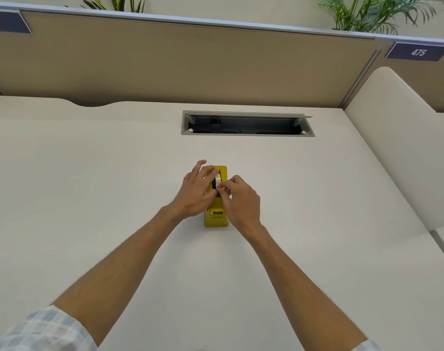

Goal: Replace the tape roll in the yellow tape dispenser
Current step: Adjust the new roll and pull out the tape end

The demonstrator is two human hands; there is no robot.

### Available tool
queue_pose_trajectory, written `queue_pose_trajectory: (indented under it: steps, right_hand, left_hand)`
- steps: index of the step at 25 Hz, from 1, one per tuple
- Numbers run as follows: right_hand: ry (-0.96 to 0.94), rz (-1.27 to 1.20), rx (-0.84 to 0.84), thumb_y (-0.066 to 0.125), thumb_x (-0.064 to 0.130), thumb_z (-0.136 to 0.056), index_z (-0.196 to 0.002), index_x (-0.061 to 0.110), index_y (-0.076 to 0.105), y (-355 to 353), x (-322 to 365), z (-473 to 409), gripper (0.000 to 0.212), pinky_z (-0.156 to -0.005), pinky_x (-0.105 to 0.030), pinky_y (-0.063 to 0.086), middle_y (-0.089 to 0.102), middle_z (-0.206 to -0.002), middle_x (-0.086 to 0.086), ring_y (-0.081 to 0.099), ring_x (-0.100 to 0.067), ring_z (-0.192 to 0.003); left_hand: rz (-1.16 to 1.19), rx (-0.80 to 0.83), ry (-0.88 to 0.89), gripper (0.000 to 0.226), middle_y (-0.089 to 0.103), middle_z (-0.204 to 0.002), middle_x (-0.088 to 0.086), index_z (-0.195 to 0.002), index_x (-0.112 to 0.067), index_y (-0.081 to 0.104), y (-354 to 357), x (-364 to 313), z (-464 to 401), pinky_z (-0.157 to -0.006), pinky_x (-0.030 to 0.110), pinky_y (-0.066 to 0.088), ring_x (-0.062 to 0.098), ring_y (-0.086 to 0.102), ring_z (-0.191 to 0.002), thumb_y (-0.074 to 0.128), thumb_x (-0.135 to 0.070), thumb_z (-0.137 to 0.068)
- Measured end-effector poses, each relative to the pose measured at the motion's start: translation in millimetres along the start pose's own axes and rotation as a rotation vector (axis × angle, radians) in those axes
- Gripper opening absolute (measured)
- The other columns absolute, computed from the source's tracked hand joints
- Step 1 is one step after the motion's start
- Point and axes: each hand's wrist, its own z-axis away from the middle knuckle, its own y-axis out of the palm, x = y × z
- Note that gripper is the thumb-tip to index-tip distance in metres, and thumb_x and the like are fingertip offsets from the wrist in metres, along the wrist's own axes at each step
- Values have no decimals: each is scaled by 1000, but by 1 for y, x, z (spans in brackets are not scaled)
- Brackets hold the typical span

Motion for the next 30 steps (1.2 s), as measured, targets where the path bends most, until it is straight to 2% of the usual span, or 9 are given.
queue_pose_trajectory:
  steps: [3, 6, 12, 16, 18, 21, 24, 27, 30]
  right_hand:
    - [0, -6, -4, 58, 29, -95, -99, 20, 73, 0, -1, 1, 18, -62, -34, 50, 60, -90, 4, 61, -20, -72]
    - [0, -14, -13, 59, 28, -95, -98, 21, 74, 0, 0, 3, 17, -60, -34, 51, 61, -88, 4, 61, -19, -72]
    - [5, -3, -21, 60, 27, -94, -99, 21, 73, 1, -2, 13, 15, -58, -31, 48, 60, -87, 6, 59, -17, -67]
    - [8, -20, -23, 60, 26, -94, -101, 22, 73, 1, -1, 19, 16, -62, -32, 46, 60, -86, 6, 57, -16, -64]
    - [5, -22, -31, 61, 25, -93, -101, 21, 74, 1, -1, 22, 15, -62, -31, 45, 60, -86, 6, 55, -15, -63]
    - [-8, -16, -43, 63, 24, -93, -99, 20, 74, -1, 0, 25, 14, -58, -26, 40, 61, -85, 6, 53, -13, -61]
    - [-27, -6, -51, 63, 23, -92, -98, 18, 74, -3, 1, 29, 13, -54, -25, 40, 62, -85, 5, 55, -15, -60]
    - [-31, 8, -68, 64, 23, -92, -96, 18, 74, -4, 2, 33, 12, -50, -15, 31, 63, -85, 5, 49, -12, -59]
    - [-17, 15, -79, 64, 24, -92, -97, 20, 74, -4, 2, 37, 12, -51, -8, 25, 64, -86, 6, 44, -7, -61]
  left_hand:
    - [51, -43, -42, 48, 32, -150, 2, -133, -20, 52, -4, -1, -3, -113, 48, 20, 20, 7, -146, 24, -37, -98]
    - [56, -69, -70, 36, 37, -147, 1, -121, -23, 63, -8, 2, -9, -112, 50, 21, 22, 10, -146, 38, -38, -101]
    - [143, -61, -132, 33, 47, -140, 0, -120, -18, 65, -14, 2, -17, -112, 49, 25, 21, 22, -142, 50, -35, -97]
    - [282, -187, -128, 20, 62, -118, 2, -104, -15, 72, -16, -6, -16, -99, 37, 45, 19, 53, -116, 63, -27, -91]
    - [300, -199, -109, 17, 67, -111, 2, -100, -13, 74, -15, -8, -14, -95, 41, 49, 18, 59, -106, 63, -23, -91]
    - [288, -228, -100, 21, 69, -110, 3, -103, -13, 74, -13, -7, -10, -94, 42, 49, 18, 60, -104, 60, -24, -93]
    - [250, -210, -62, 26, 65, -117, 2, -112, -14, 71, -10, -4, -6, -97, 32, 44, 16, 57, -111, 55, -26, -95]
    - [190, -168, -45, 30, 58, -126, 1, -120, -15, 66, -6, -1, -3, -98, 22, 31, 15, 48, -122, 48, -17, -96]
    - [168, -129, -52, 38, 52, -134, 1, -128, -16, 60, -3, 1, -1, -101, 24, 26, 16, 40, -130, 45, -7, -94]
